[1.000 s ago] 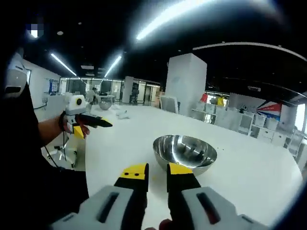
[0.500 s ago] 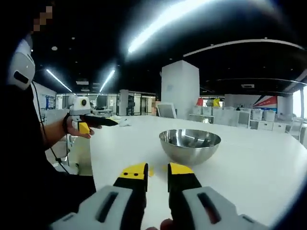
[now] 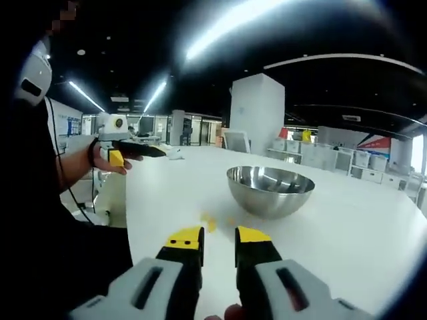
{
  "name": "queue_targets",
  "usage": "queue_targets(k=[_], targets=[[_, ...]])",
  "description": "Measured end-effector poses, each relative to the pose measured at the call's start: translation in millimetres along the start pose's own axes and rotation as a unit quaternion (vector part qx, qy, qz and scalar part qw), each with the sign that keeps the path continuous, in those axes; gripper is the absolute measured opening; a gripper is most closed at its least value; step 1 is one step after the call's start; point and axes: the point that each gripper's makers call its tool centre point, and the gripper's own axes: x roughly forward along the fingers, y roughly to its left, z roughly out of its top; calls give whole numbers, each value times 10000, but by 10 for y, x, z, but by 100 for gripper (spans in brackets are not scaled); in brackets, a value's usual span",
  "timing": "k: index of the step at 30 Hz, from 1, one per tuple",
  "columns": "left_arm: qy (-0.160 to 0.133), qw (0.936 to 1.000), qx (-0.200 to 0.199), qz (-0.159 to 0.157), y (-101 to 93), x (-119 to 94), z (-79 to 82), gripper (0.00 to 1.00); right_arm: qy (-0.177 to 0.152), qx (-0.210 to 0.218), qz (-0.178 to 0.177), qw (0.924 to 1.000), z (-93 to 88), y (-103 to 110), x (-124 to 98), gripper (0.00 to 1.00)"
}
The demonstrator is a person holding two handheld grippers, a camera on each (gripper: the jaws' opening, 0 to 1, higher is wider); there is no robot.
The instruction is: Pick up the QQ candy scattered on the table and place it into the stainless steel bowl on the table
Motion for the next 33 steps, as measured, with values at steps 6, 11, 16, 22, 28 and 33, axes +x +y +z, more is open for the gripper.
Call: queue_targets(k=[6,11,16,22,28,33], targets=[[-4,10000,-3,27,25,-44,2,75,183,-28,120,9998,-142,44,258,19],[-12,10000,-2,49,40,-79,-3,74,342,-59,244,9991,-270,65,508,19],[-13,9999,-23,105,71,-122,-11,74,462,-66,441,9979,-336,131,723,19],[-17,9999,-17,102,73,-143,-9,74,578,-123,629,9963,-371,192,931,19],[-7,9999,-48,89,72,-155,-14,74,698,-112,710,9950,-454,189,1089,18],[7,9999,-52,109,88,-165,-25,75,777,-97,740,9942,-500,196,1162,18]])
